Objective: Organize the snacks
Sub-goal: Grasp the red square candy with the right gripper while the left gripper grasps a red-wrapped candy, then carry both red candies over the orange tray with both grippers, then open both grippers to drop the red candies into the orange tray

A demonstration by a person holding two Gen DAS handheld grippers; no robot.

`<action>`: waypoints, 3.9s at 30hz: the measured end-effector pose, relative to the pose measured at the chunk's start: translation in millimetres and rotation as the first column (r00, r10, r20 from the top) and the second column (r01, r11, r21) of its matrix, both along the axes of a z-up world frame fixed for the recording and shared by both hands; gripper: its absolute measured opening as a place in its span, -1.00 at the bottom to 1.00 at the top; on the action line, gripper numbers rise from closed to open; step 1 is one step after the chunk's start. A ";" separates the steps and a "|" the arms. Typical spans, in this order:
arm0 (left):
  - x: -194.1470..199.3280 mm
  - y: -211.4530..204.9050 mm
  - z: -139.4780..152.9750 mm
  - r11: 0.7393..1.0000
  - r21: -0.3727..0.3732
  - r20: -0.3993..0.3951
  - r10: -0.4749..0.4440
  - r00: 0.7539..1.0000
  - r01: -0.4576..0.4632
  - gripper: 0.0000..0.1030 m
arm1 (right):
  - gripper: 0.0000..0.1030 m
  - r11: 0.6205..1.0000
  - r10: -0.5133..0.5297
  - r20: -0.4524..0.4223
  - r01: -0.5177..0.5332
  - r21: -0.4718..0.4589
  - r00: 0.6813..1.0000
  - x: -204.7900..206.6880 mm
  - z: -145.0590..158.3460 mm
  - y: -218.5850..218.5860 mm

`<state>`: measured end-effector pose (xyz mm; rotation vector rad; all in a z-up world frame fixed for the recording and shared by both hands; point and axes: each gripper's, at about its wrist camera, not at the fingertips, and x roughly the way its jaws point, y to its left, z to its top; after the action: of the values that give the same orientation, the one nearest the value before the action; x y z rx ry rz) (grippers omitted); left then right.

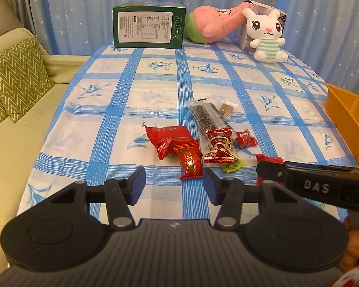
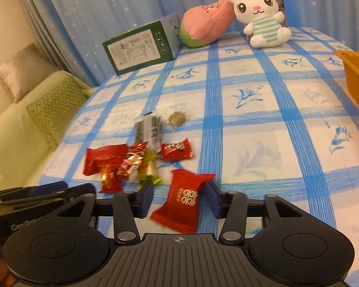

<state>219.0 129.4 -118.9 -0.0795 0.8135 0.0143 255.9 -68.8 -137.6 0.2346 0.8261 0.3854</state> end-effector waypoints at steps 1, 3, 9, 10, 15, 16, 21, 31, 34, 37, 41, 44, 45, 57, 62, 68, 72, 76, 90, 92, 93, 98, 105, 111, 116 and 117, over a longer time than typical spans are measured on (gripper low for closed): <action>1.0 0.1 -1.5 1.000 -0.004 0.001 0.000 1.000 0.000 -0.09 | -0.21 1.000 0.002 -0.008 -0.002 -0.011 1.000 2.4 -1.9 1.5; 3.5 -0.4 -4.6 1.000 -0.015 0.001 -0.002 1.000 0.002 -0.12 | -0.38 0.999 0.012 -0.010 -0.012 -0.032 1.000 3.6 -5.2 3.9; 15.4 -8.4 -13.1 1.000 -0.027 0.004 -0.009 1.000 0.009 -0.28 | -0.49 0.997 0.029 0.038 -0.026 -0.072 0.999 -1.6 -1.5 3.2; 18.1 -10.0 -14.3 1.000 -0.022 0.005 -0.008 1.000 0.008 -0.30 | -0.49 0.997 0.024 0.041 -0.021 -0.071 0.999 -2.6 -0.4 1.3; 30.1 -14.9 -22.1 1.000 -0.009 0.003 0.014 1.000 -0.013 -0.45 | -0.49 0.998 0.002 0.047 0.001 -0.062 0.999 -2.9 4.6 -9.5; 32.3 -15.3 -23.4 1.000 -0.012 0.004 0.017 1.000 -0.017 -0.47 | -0.49 0.998 0.001 0.047 0.002 -0.061 0.999 -3.0 5.3 -10.8; 32.0 -16.2 -25.1 0.999 -0.003 -0.016 0.043 0.999 -0.043 -0.66 | -0.50 0.998 -0.003 0.046 0.006 -0.063 0.999 -6.5 7.2 -16.9; -5.2 -26.0 -4.2 0.999 0.024 -0.006 0.046 0.999 -0.046 -0.66 | -0.50 0.997 -0.029 0.062 0.033 -0.071 0.998 -30.2 19.8 -38.5; -20.9 -35.0 5.7 0.999 0.019 0.017 0.036 0.999 -0.036 -0.66 | -0.50 0.996 -0.044 0.068 0.049 -0.076 0.997 -42.2 25.3 -49.4; -37.0 -44.9 15.0 1.000 0.009 0.039 0.020 0.999 -0.020 -0.66 | -0.50 0.994 -0.062 0.078 0.068 -0.080 0.995 -55.6 30.9 -61.1; -58.9 -60.4 27.9 1.000 -0.002 0.057 -0.006 0.998 0.006 -0.66 | -0.50 0.993 -0.084 0.090 0.091 -0.080 0.992 -74.7 38.6 -78.1; -73.0 -71.4 37.1 1.000 -0.016 0.067 -0.024 0.997 0.025 -0.66 | -0.50 0.991 -0.100 0.096 0.107 -0.076 0.990 -88.2 43.5 -89.6; -76.9 -75.6 40.0 0.999 -0.016 0.070 -0.032 0.997 0.033 -0.66 | -0.49 0.991 -0.105 0.099 0.113 -0.074 0.990 -92.9 44.9 -93.0; -95.7 -126.7 68.1 0.991 -0.040 0.113 -0.122 0.986 0.127 -0.66 | -0.49 0.984 -0.161 0.148 0.170 -0.050 0.976 -123.2 69.3 -127.9; -94.6 -146.8 74.8 0.985 -0.045 0.126 -0.160 0.979 0.166 -0.66 | -0.49 0.979 -0.190 0.158 0.200 -0.048 0.969 -129.3 75.6 -142.7; -89.6 -171.6 80.2 0.975 -0.047 0.130 -0.210 0.969 0.218 -0.66 | -0.49 0.967 -0.239 0.165 0.249 -0.046 0.957 -133.0 84.2 -164.6; -84.4 -188.4 84.4 0.967 -0.046 0.136 -0.242 0.961 0.250 -0.66 | -0.49 0.958 -0.270 0.169 0.282 -0.048 0.948 -131.1 88.6 -179.5; -76.6 -205.5 89.1 0.958 -0.047 0.141 -0.274 0.951 0.283 -0.66 | -0.49 0.950 -0.296 0.168 0.308 -0.046 0.940 -128.4 90.8 -194.9; -36.9 -279.4 107.2 0.913 -0.059 0.170 -0.389 0.905 0.404 -0.66 | -0.49 0.921 -0.384 0.149 0.389 0.000 0.911 -100.3 125.6 -271.9; -28.9 -290.8 106.3 0.906 -0.060 0.168 -0.405 0.899 0.419 -0.66 | -0.49 0.917 -0.395 0.153 0.400 -0.005 0.906 -93.6 130.6 -285.1; -24.5 -296.5 105.3 0.903 -0.059 0.166 -0.412 0.896 0.426 -0.66 | -0.49 0.915 -0.398 0.154 0.404 -0.010 0.905 -89.8 131.4 -291.6; -5.6 -320.6 96.7 0.887 -0.050 0.148 -0.447 0.882 0.458 -0.66 | -0.49 0.913 -0.390 0.150 0.403 -0.062 0.908 -72.5 122.9 -315.8; 16.5 -343.4 77.5 0.871 -0.035 0.113 -0.484 0.868 0.490 -0.66 | -0.49 0.918 -0.372 0.120 0.384 -0.101 0.920 -53.9 98.3 -330.7; 32.3 -350.1 65.6 0.866 -0.028 0.092 -0.495 0.864 0.499 -0.66 | -0.49 0.921 -0.361 0.104 0.372 -0.113 0.927 -39.4 86.9 -333.5; 43.0 -353.8 58.1 0.864 -0.028 0.083 -0.499 0.863 0.502 -0.66 | -0.49 0.922 -0.358 0.097 0.368 -0.118 0.929 -27.9 81.9 -333.0; 45.4 -354.6 56.5 0.863 -0.030 0.085 -0.500 0.862 0.504 -0.66 | -0.49 0.922 -0.358 0.096 0.367 -0.120 0.929 -26.1 81.1 -332.7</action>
<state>264.4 -225.2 -62.4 0.0871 0.7395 -0.5043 229.8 -401.5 -56.5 0.2396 0.7159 -0.0124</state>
